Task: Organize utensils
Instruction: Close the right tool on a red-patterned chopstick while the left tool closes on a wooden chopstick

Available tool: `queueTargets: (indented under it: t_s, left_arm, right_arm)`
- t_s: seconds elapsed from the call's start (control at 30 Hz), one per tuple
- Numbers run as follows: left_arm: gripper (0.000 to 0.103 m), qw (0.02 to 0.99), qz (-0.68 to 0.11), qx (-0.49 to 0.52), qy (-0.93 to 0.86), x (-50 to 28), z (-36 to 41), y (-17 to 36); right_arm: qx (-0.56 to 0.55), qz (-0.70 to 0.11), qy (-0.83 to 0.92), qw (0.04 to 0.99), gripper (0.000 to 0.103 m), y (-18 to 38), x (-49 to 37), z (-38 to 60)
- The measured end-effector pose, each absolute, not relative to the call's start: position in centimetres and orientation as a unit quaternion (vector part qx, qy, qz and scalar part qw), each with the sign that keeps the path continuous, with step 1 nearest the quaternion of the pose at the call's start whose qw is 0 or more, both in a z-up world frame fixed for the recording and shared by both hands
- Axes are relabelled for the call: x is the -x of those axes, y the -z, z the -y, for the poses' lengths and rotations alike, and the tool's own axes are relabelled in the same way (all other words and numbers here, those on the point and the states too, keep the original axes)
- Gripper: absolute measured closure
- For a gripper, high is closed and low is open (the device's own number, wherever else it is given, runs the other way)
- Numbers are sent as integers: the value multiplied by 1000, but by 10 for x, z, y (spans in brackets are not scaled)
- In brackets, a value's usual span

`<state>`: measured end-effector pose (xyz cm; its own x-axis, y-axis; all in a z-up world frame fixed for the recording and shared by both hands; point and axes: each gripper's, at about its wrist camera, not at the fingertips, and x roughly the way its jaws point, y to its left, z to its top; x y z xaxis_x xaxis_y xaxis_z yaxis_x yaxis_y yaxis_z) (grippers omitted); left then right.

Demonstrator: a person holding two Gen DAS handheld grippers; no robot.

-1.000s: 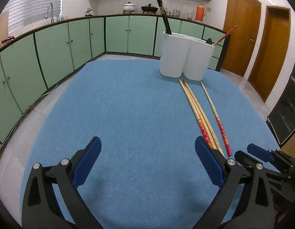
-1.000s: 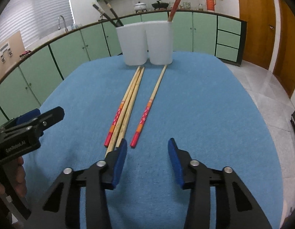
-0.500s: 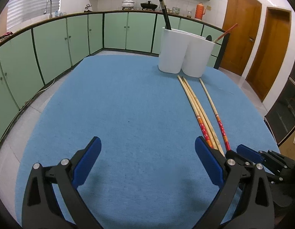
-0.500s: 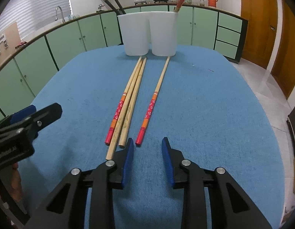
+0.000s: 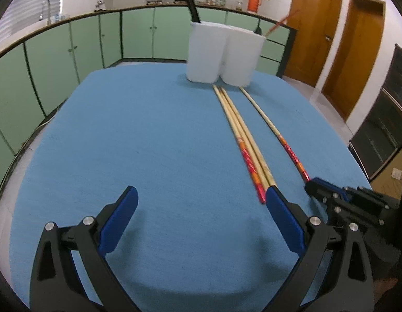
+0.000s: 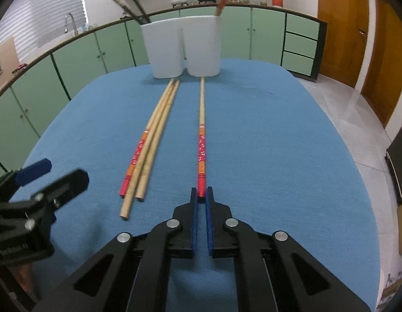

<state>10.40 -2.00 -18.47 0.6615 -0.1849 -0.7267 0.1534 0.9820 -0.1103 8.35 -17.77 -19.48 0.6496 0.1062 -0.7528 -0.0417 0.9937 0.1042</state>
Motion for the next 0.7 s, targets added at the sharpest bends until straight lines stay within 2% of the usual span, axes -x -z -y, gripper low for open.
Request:
queueTargets:
  t_s: [0.57, 0.7]
  left_arm:
    - [8, 891, -442, -18, 103, -109, 49, 203]
    - [16, 891, -441, -12, 102, -113, 50, 202]
  right_arm:
    - [-72, -414, -38, 907, 97, 194, -81, 196]
    - [-75, -414, -38, 906, 97, 194, -81, 198]
